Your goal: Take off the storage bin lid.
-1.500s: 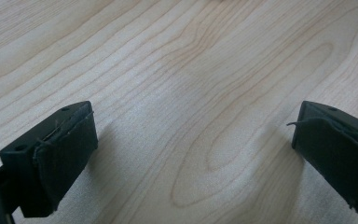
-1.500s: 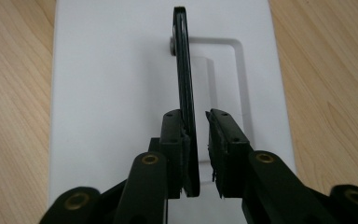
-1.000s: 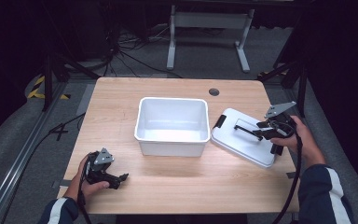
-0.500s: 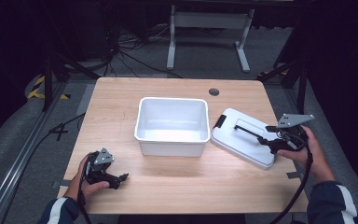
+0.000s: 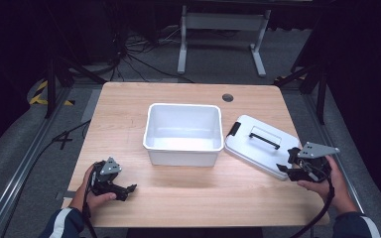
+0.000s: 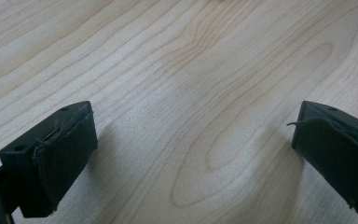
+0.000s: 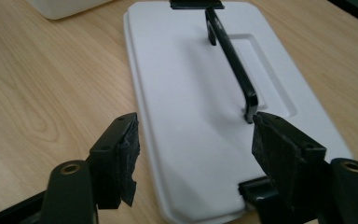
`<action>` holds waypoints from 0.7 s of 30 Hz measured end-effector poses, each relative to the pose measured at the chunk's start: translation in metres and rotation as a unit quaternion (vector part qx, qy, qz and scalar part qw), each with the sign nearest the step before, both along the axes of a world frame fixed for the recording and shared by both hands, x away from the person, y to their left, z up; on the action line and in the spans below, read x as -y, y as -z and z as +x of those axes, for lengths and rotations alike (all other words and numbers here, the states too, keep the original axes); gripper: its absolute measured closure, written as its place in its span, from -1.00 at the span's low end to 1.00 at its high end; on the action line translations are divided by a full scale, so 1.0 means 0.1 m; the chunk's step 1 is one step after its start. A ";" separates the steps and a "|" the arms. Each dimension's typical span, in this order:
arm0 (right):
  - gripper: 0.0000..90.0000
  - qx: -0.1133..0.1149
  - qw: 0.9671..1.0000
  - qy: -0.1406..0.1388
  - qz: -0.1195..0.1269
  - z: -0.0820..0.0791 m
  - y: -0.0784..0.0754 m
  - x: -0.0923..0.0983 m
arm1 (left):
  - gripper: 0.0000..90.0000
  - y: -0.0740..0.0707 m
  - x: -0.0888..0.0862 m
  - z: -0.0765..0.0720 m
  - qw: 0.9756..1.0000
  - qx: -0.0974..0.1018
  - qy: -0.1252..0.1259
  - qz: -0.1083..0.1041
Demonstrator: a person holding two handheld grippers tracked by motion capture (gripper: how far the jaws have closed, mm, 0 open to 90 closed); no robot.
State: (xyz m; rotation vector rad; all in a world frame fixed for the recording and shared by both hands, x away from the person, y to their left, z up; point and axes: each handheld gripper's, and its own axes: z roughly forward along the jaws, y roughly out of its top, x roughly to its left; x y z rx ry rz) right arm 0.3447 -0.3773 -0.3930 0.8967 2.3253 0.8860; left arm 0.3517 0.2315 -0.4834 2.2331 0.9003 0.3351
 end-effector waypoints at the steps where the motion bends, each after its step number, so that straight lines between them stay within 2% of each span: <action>1: -0.28 -0.002 1.000 0.001 0.009 -0.03 0.05 0.02 | -0.99 0.00 0.00 0.00 1.000 0.000 0.002 0.001; 2: -0.29 -0.003 1.000 0.005 0.002 -0.06 0.12 0.04 | -0.99 0.00 0.00 0.00 1.000 -0.001 0.003 0.002; 3: -0.30 -0.013 1.000 0.015 0.016 -0.10 0.23 0.08 | -1.00 -0.01 0.00 0.00 1.000 -0.002 0.003 0.002; 4: -0.30 -0.013 1.000 0.015 0.016 -0.10 0.23 0.08 | -1.00 -0.01 0.00 0.01 1.000 -0.003 0.004 0.002; 7: -0.32 -0.033 0.998 0.035 0.040 -0.14 0.41 0.15 | -1.00 -0.01 0.00 0.01 1.000 -0.003 0.005 0.003; 9: -0.39 -0.026 0.997 0.050 0.057 -0.20 0.51 0.19 | -1.00 0.00 0.00 0.01 1.000 0.000 0.005 0.003; 10: -0.38 -0.037 0.996 0.052 0.064 -0.22 0.54 0.22 | -1.00 -0.01 -0.01 0.01 1.000 -0.002 0.006 0.004; 12: -0.40 -0.033 0.995 0.059 0.068 -0.26 0.58 0.25 | -1.00 -0.01 0.00 0.01 1.000 -0.001 0.005 0.004; 13: -0.42 -0.034 0.994 0.074 0.075 -0.29 0.61 0.29 | -1.00 0.00 0.00 0.01 1.000 0.000 0.003 0.001; 15: -0.43 -0.045 0.992 0.089 0.077 -0.31 0.64 0.31 | -0.99 0.00 0.00 0.00 1.000 0.001 0.004 0.002; 17: -0.46 -0.066 0.990 0.093 0.078 -0.34 0.70 0.32 | -0.99 0.00 0.00 0.00 1.000 0.001 0.003 0.002; 19: -0.47 -0.056 0.992 0.093 0.069 -0.37 0.71 0.31 | -0.99 0.00 0.00 0.00 1.000 0.001 0.002 0.002; 21: -0.47 -0.056 0.991 0.097 0.075 -0.38 0.72 0.31 | -0.99 0.00 0.00 0.00 1.000 0.001 0.002 0.002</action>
